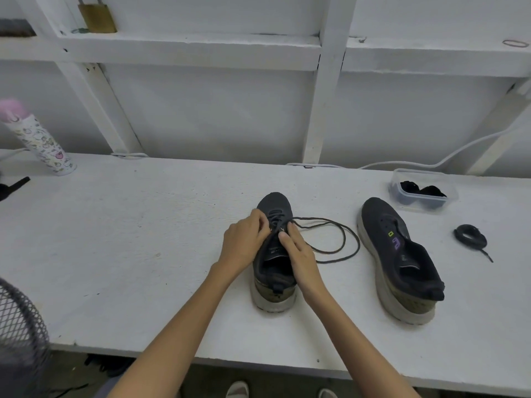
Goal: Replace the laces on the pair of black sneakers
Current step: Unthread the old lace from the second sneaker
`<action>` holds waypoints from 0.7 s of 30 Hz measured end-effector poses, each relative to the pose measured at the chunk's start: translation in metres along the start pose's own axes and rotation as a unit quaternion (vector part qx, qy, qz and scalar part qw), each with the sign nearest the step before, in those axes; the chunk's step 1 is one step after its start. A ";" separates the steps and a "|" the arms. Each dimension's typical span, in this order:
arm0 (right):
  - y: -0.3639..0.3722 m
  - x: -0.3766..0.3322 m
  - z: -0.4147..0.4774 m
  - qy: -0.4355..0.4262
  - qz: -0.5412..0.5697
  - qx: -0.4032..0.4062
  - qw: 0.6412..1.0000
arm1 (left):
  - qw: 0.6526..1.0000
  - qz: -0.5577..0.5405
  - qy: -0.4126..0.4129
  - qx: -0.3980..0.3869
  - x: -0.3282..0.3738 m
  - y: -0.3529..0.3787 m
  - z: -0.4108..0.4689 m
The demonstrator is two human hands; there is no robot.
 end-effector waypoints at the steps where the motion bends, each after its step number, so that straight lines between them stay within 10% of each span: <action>1: 0.000 0.000 0.000 -0.002 0.006 -0.001 1.000 | 1.000 0.024 0.001 0.008 0.002 0.001 0.003; 9: 0.002 -0.001 -0.001 -0.007 0.031 0.004 0.999 | 0.971 -0.222 -0.082 -0.017 -0.029 -0.006 -0.003; 21: 0.002 0.002 0.002 -0.023 0.008 -0.020 0.999 | 0.987 -0.114 -0.101 0.047 -0.018 -0.014 0.005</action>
Point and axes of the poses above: each hand's wrist, its own z-axis towards the middle knuckle, its own y-axis out of the palm, x = y × z, the point moved 4 cm from there along z, towards the middle knuckle, and after that the axes turned 10 degrees about -z, right-handed, at the moved point
